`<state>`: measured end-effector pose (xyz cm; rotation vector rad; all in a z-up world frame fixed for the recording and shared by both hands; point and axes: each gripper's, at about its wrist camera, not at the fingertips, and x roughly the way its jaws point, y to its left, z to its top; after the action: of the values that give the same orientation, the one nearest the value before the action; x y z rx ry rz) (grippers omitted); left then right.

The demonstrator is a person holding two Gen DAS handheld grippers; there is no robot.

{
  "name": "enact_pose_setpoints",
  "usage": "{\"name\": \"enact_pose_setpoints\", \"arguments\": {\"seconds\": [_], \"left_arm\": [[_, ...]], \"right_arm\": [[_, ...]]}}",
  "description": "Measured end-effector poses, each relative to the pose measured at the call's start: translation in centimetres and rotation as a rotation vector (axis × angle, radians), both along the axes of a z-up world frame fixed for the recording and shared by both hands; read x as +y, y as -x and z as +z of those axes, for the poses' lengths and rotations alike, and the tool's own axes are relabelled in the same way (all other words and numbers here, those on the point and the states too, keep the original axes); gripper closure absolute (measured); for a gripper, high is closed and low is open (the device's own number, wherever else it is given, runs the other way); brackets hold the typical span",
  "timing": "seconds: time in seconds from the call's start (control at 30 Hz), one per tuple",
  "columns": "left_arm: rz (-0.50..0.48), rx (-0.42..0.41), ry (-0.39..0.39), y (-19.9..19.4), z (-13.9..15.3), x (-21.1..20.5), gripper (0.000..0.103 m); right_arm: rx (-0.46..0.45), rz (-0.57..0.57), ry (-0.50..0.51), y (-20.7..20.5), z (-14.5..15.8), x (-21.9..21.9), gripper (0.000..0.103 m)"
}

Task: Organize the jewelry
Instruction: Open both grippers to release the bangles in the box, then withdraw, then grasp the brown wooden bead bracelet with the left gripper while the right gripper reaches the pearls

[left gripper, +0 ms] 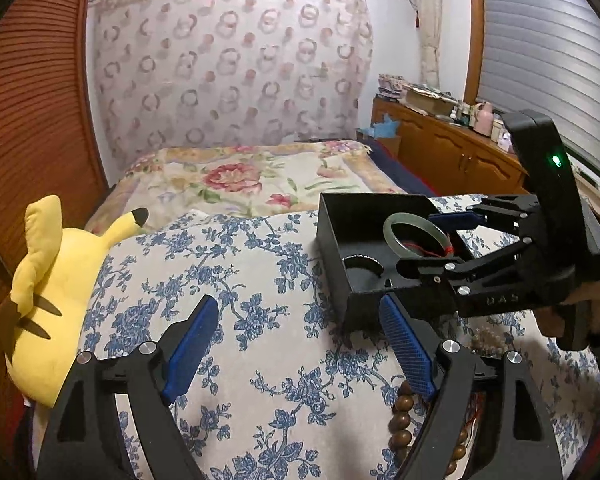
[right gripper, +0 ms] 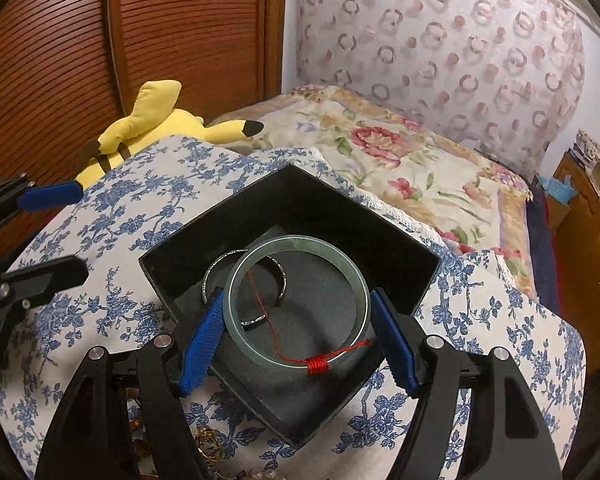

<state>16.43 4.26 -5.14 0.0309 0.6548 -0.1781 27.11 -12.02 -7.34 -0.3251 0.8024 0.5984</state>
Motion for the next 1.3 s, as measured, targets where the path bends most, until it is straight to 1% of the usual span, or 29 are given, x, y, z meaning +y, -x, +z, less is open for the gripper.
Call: {"name": "enact_pose_setpoints", "arguments": {"seconds": [0.03,0.07,0.13,0.27,0.43,0.6,0.8,0.83,0.97,1.13,1.2,1.23,1.3], "left_arm": [[0.000,0.000,0.000,0.1,0.0,0.0,0.022],[0.000,0.001,0.001,0.2,0.0,0.0,0.019],[-0.003,0.000,0.002,0.1,0.0,-0.1,0.018],[-0.015,0.012,0.010,0.9,-0.2,-0.3,0.018],[-0.036,0.032,0.015,2.6,-1.0,-0.6,0.018],[-0.068,0.071,0.017,4.1,-2.3,-1.2,0.018],[-0.120,0.126,0.004,5.0,-3.8,-2.1,0.018],[-0.125,0.134,0.002,5.1,-4.0,-2.3,0.018],[-0.148,0.162,0.004,5.3,-4.6,-3.0,0.028],[-0.165,0.189,-0.012,5.2,-5.3,-4.1,0.044],[-0.169,0.200,-0.011,5.1,-5.4,-4.2,0.052],[-0.168,0.202,-0.009,5.0,-5.4,-4.3,0.053],[-0.168,0.202,-0.010,4.9,-5.4,-4.4,0.060]], "right_arm": [[-0.001,0.001,0.001,0.0,0.0,0.0,0.028],[-0.001,0.000,-0.001,0.1,0.1,0.0,0.028],[-0.006,0.006,-0.013,0.1,0.2,0.1,0.021],[-0.026,-0.009,-0.024,0.7,0.8,-0.2,0.021],[-0.077,-0.036,-0.095,4.2,2.3,-2.5,0.021],[-0.096,-0.059,-0.152,7.8,2.6,-5.1,0.021],[-0.079,-0.085,-0.172,11.2,1.4,-7.3,0.029],[-0.076,-0.088,-0.173,11.7,1.2,-7.5,0.031],[-0.062,-0.089,-0.180,13.6,0.2,-8.1,0.035],[-0.059,-0.081,-0.167,15.2,-0.7,-8.0,0.037],[-0.052,-0.080,-0.165,15.6,-1.0,-7.9,0.037],[-0.052,-0.079,-0.159,15.7,-1.2,-7.9,0.037],[-0.050,-0.078,-0.152,15.9,-1.4,-7.8,0.037]]}}
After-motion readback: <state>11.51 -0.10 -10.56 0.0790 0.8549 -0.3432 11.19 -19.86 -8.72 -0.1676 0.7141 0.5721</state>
